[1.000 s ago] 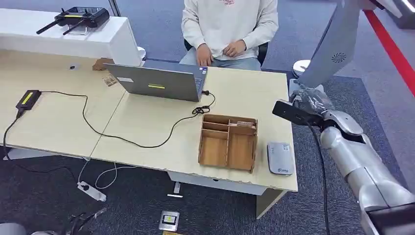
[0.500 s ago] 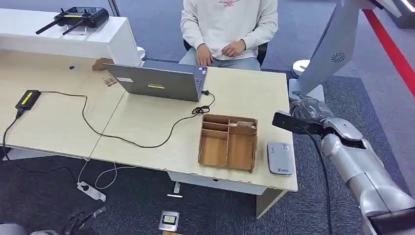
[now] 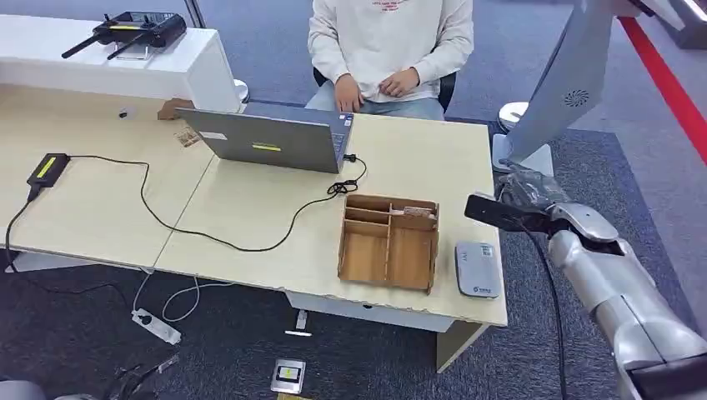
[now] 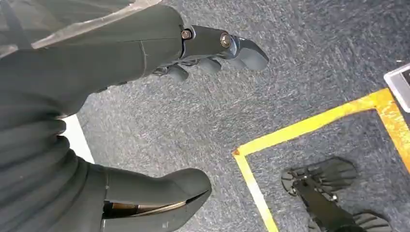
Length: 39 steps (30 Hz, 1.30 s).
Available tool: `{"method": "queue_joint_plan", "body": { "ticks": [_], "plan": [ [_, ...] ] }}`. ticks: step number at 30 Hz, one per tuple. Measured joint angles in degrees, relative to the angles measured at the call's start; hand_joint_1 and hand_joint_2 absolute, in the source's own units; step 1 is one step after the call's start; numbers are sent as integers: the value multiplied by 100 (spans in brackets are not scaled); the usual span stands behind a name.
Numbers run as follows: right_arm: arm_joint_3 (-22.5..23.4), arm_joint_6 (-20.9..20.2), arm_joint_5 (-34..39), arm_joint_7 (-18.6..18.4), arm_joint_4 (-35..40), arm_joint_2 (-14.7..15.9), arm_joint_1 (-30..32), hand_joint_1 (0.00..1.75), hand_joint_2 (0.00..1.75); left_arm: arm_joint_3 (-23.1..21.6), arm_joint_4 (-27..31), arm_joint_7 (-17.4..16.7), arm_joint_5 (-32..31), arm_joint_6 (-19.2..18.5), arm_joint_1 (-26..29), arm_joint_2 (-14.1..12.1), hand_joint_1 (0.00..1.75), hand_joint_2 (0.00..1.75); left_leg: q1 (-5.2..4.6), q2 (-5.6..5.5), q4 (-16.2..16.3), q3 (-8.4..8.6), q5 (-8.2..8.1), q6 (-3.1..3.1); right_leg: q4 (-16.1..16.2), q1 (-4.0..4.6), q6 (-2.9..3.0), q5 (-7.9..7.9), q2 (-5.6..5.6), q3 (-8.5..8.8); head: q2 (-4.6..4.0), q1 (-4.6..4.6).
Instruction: Pass the card to the sensor for recognition and then transmit it.
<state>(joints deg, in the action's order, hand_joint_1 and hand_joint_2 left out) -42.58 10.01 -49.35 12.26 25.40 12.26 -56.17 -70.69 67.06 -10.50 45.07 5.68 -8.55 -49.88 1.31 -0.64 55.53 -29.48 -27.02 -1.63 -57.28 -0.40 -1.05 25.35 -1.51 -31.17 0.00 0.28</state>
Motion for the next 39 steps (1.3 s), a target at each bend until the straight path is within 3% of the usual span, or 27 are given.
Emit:
{"method": "queue_joint_plan", "body": {
  "ticks": [2, 8, 14, 17, 21, 25, 29, 39],
  "plan": [
    [-9, -63, 2, 0, 2, -2, -2, 175, 175, 4, 194, -397, 79, 176, 2, -74, 0, 175, 1, 1, 0, 0, 0, 0, 0, 1, 0, 0, 0, 0, 0, 0],
    [-44, -299, -2, -41, 105, 0, 18, 175, 175, 57, 839, -943, 175, 907, 48, -260, 0, 175, -1, 1, 0, 1, 0, 0, -1, -1, 0, 0, 0, 1, 0, -6],
    [-44, -513, 24, -164, 423, 17, 228, 175, 175, 183, 1344, -1210, 349, 1465, 152, -310, 0, 175, 1, 0, 2, 5, 0, 0, 1, 1, 0, 0, 0, 2, 0, -2],
    [31, -930, 133, -361, 991, 149, 654, 175, 175, 262, 1596, -1392, 347, 2153, 240, -150, 0, 175, -4, -4, 2, 6, -2, 2, 3, -4, -1, 1, 1, 6, 0, -2],
    [284, -1306, 49, -900, 2113, 269, 1441, 175, 175, 306, 1436, -1053, 376, 2294, 282, 330, 0, 175, -4, 0, 1, 5, -3, 3, 6, -4, -2, 1, 1, 9, 0, -2],
    [474, -1812, -177, -1613, 3378, 267, 2122, 175, 175, 369, 1694, -1567, 269, 2973, 336, 463, 0, 175, -4, 4, 0, 7, -4, 2, 6, -4, -1, 1, 0, 6, 0, -2],
    [590, -1917, -199, -1550, 4131, 271, 2413, 175, 175, 441, 1866, -1652, 151, 3042, 382, 566, 0, 175, -2, -1, -2, 6, -2, 2, 6, -2, 0, 1, 1, 6, 0, -2],
    [828, -1904, -374, -1263, 4728, 201, 2463, 175, 175, 570, 2212, -1938, -428, 2863, 432, 623, 0, 175, -3, 0, -1, 7, 2, 2, 5, -2, -2, -3, 1, 10, 0, -2]
  ]
}}
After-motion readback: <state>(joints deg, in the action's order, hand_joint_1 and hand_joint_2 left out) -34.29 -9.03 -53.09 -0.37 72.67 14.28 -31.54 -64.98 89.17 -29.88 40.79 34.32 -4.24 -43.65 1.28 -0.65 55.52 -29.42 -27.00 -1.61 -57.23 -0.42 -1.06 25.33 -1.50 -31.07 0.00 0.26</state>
